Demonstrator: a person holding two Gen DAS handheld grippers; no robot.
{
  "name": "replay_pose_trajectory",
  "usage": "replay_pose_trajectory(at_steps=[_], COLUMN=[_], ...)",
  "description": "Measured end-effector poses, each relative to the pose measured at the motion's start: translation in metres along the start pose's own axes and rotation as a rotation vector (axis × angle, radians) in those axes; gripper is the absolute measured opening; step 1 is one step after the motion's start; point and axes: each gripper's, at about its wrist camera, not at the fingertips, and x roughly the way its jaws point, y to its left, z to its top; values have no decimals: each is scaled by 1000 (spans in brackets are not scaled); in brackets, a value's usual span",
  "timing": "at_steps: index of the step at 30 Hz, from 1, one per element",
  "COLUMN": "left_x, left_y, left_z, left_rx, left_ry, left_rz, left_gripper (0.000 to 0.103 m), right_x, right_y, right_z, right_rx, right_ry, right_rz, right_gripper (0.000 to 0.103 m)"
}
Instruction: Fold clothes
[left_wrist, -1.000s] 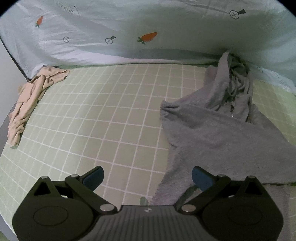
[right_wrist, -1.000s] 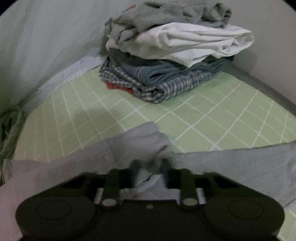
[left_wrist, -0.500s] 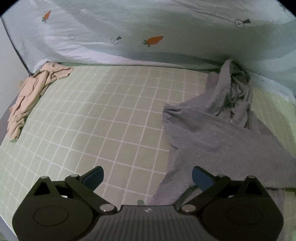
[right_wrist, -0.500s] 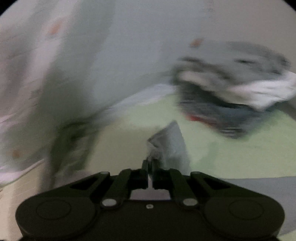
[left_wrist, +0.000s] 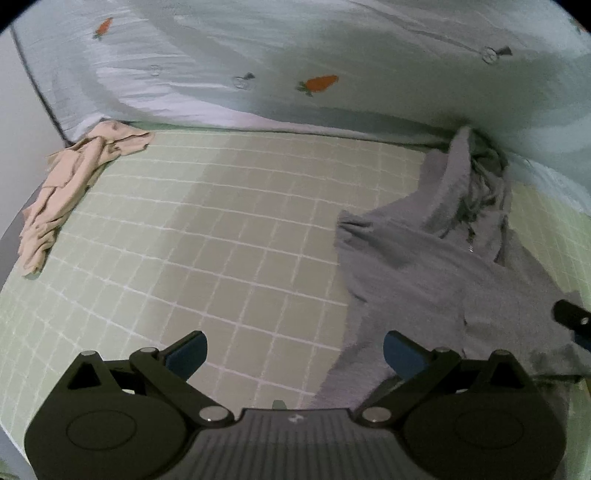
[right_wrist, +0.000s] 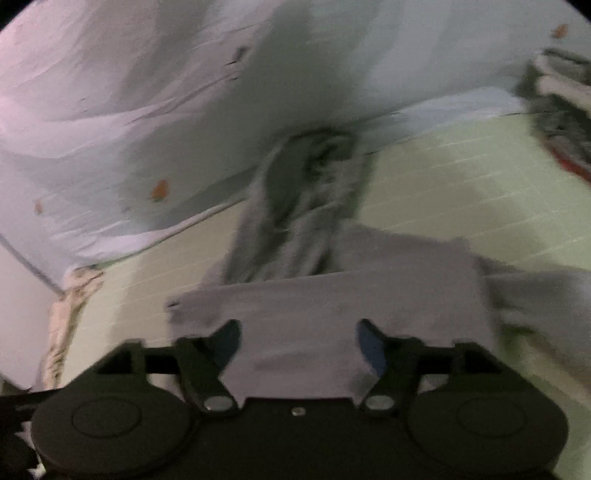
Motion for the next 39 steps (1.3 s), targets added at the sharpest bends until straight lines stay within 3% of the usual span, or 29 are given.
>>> replay_pose_trajectory(at_steps=[2,6,9,11,12,16,18,22,30,32,33,39], left_x=[3,8,17,24,27,42,49,70,95,95,94,70], left_y=[-11,-37,-58,-71,-78,-105,-118,-137,-147,-145,-144,-126], left_z=[3,11,15,17,18,23,25,29,24,21,20,26], left_rx=[30,111,156,182,195,247,273,279,292,286,283,242], left_ry=[3,-6,11,29,38,74,92,126,164,153,145,60], left_rz=[-25,-84,-132,-164,-179,-243,-275,-312,-283,-300,-309,-345], left_gripper=[101,101,99,96,88,53,43,42,48,37,4,5], right_x=[-8,-23,-26,-24,-24,-21,-18,-13,-3,0,0,-1], right_y=[-13,-40,-65,-80,-87,-101,-103,-107,-107,-107,-108,-105], right_z=[-1,-8,-14,-19,-21,-26,-27,-29,-34,-34,-35,-35], right_rx=[2,-43,-32,-6,7,36,43,57,48,54,54,57], right_ry=[-28,-84,-78,-67,-61,-25,-12,14,59,71,74,72], right_rz=[-76,-208,-291,-321,-335,-357,-363,-375,-390,-392,-393,-387], right_gripper=[100,103,103,103,103,103,103,103,103,103,103,103])
